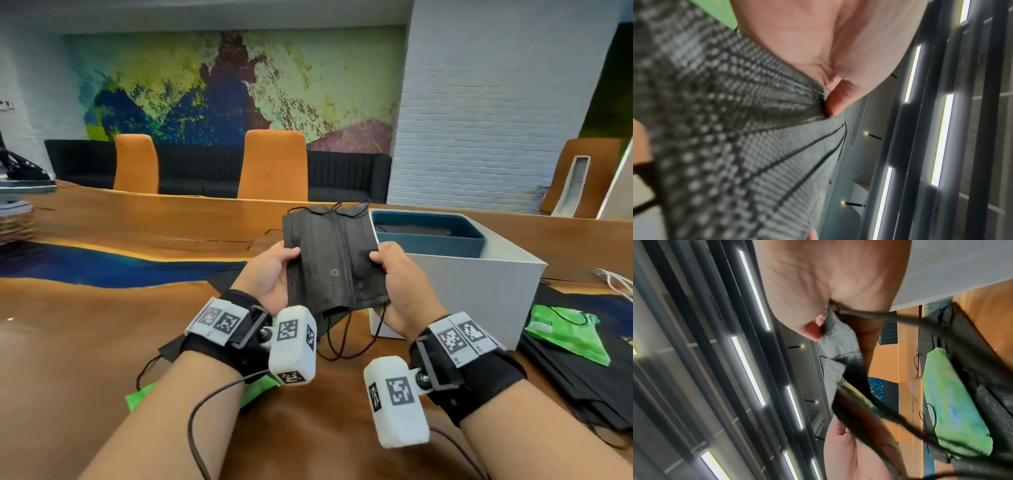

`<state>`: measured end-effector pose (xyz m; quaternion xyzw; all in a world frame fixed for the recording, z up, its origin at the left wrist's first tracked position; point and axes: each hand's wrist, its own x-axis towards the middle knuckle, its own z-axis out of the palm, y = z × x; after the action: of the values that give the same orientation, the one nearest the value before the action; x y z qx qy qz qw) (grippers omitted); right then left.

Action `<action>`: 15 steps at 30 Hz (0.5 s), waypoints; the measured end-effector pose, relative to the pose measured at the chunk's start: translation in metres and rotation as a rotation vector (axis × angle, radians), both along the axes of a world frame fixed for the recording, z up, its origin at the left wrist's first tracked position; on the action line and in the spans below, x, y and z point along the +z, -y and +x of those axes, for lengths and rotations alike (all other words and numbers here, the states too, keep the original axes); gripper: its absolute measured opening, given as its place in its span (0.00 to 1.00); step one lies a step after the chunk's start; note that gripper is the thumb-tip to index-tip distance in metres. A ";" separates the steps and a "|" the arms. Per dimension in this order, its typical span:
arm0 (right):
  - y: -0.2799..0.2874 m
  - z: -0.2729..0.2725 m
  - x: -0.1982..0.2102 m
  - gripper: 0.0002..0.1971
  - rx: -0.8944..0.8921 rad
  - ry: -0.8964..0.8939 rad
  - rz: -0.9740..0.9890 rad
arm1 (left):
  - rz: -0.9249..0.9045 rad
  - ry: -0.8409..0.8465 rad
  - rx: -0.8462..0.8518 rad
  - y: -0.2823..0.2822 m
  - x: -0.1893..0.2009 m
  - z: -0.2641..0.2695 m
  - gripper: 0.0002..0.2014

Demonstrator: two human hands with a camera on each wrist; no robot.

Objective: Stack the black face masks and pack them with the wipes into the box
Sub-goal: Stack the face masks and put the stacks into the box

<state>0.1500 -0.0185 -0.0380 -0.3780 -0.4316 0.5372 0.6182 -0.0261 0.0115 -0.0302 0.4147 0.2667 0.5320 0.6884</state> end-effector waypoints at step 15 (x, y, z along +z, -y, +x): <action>0.018 -0.016 0.002 0.12 0.070 -0.028 -0.042 | -0.037 0.050 0.031 0.008 -0.007 -0.001 0.17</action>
<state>0.1335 -0.0362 -0.0362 -0.3681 -0.4246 0.5727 0.5968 -0.0272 0.0037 -0.0371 0.3845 0.2656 0.5477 0.6940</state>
